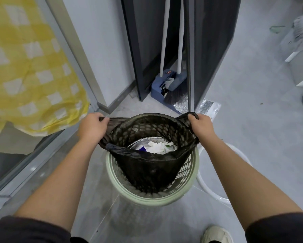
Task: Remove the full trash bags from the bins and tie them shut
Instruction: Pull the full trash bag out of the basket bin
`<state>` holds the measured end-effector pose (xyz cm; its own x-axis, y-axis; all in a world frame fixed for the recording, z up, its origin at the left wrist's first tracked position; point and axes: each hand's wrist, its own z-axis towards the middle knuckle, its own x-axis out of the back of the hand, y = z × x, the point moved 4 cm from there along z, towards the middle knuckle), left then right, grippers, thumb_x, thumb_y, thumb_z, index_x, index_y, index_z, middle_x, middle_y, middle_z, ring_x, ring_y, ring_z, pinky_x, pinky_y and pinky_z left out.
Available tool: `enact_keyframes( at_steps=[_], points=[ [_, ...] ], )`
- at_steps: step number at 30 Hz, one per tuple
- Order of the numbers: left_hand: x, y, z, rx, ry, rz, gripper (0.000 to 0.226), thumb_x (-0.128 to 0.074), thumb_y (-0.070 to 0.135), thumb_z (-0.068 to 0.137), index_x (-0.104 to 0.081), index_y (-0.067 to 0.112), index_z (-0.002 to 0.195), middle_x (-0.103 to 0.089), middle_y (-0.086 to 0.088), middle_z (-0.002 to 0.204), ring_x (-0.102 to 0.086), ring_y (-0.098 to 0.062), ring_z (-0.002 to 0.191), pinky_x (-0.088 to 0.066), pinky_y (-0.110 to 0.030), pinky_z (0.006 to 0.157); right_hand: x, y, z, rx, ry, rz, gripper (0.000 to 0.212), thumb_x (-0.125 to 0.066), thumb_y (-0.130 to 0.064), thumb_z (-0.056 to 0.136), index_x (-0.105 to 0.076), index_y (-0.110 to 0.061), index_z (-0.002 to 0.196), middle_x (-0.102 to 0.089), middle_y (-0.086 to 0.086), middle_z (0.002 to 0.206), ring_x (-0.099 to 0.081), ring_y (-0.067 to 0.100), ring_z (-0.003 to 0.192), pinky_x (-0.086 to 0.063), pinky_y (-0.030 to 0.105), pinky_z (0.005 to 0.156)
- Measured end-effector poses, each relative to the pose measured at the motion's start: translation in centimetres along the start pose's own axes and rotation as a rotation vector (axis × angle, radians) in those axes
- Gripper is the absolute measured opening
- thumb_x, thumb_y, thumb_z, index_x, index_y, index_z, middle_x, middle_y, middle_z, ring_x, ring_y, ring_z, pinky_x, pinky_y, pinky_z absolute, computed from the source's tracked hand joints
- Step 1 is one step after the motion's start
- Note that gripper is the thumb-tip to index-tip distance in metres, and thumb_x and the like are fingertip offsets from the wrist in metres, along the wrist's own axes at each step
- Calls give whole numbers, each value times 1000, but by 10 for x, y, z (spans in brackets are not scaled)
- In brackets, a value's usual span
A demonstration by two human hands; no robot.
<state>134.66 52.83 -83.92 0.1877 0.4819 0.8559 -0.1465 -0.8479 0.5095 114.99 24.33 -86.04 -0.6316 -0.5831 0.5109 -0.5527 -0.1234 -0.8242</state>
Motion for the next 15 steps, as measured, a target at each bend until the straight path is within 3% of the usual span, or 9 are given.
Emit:
enact_keyframes(
  at_steps=[4, 7, 9, 11, 13, 15],
  points=[
    [12, 6, -12, 13, 270, -218, 30, -43, 28, 99, -58, 6, 86, -57, -10, 74, -50, -26, 67, -36, -35, 60, 3, -8, 0, 88, 176, 163, 31, -43, -24, 95, -55, 0, 79, -53, 10, 74, -48, 22, 70, -39, 34, 67],
    [21, 1, -23, -55, 292, -285, 28, -36, 28, 101, -51, 9, 86, -50, -8, 71, -46, -25, 66, -31, -35, 59, 15, -13, -8, 185, 166, 156, 23, -39, -17, 96, -60, -10, 90, -60, 6, 87, -54, 19, 82, -42, 32, 75],
    [29, -6, -27, -261, 209, -228, 27, -37, 27, 101, -52, 11, 87, -54, -8, 71, -50, -27, 68, -35, -38, 60, 25, -16, -18, 302, 46, 65, 24, -38, -7, 92, -60, -15, 88, -59, 3, 84, -52, 15, 77, -40, 20, 68],
    [38, -13, -35, -508, 41, -87, 29, -40, 34, 99, -61, 16, 92, -65, -8, 76, -58, -28, 71, -42, -38, 62, 36, -16, -30, 401, -145, -54, 22, -40, -10, 83, -57, -19, 71, -55, 1, 69, -48, 16, 67, -38, 21, 62],
    [46, -15, -47, -712, -168, 141, 52, -33, 64, 90, -66, 25, 89, -68, 2, 71, -62, -20, 66, -43, -33, 57, 44, -14, -43, 499, -301, -376, 26, -45, -31, 84, -47, -19, 60, -47, -3, 57, -45, 15, 59, -38, 31, 60],
    [49, -13, -54, -824, -346, 440, 70, -24, 89, 70, -60, 31, 84, -60, 10, 59, -53, -7, 55, -40, -30, 51, 47, -11, -55, 644, -374, -860, 51, -42, -68, 80, -44, -19, 65, -49, -3, 59, -49, 14, 59, -38, 32, 56]
  ],
)
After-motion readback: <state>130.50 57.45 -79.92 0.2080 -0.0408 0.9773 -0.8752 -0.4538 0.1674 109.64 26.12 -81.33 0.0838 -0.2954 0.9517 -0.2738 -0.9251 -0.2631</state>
